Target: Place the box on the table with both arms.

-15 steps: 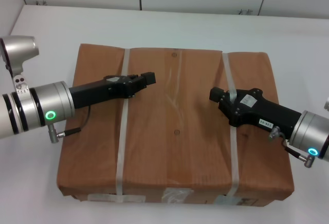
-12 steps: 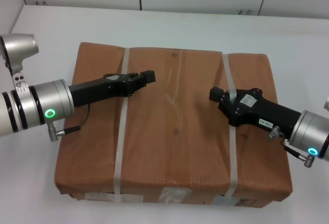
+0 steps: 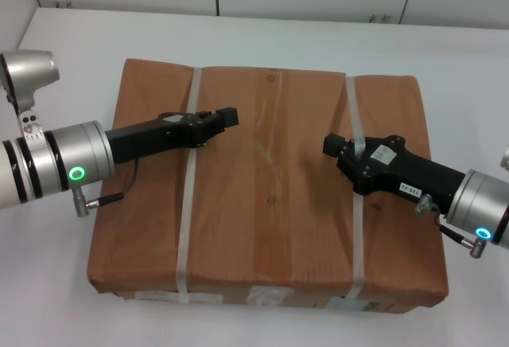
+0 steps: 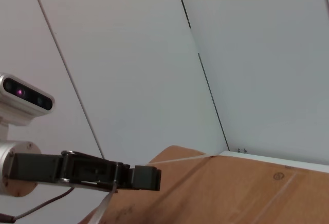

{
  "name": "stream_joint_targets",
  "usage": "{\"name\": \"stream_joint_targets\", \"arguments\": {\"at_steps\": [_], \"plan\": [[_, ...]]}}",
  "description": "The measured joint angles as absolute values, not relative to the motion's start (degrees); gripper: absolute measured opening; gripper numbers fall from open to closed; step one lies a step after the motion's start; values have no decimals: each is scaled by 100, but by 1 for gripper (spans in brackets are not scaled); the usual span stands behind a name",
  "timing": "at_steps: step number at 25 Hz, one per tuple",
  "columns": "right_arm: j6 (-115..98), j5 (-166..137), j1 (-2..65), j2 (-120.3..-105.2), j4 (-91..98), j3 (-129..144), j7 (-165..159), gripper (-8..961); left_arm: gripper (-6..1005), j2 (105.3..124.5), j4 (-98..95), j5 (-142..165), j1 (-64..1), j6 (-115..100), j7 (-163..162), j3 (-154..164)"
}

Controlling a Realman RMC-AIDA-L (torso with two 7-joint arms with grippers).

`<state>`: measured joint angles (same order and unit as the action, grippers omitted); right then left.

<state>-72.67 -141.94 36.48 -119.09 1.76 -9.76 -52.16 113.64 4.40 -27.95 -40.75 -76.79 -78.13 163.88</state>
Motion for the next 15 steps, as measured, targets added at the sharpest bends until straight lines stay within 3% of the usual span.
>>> {"name": "stream_joint_targets", "arguments": {"at_steps": [15], "plan": [[-6698,-14195,3863,-11909,40,-704,-5439,28,73,11482,440,-2717,-4245,-6954,-7611,16412]]}}
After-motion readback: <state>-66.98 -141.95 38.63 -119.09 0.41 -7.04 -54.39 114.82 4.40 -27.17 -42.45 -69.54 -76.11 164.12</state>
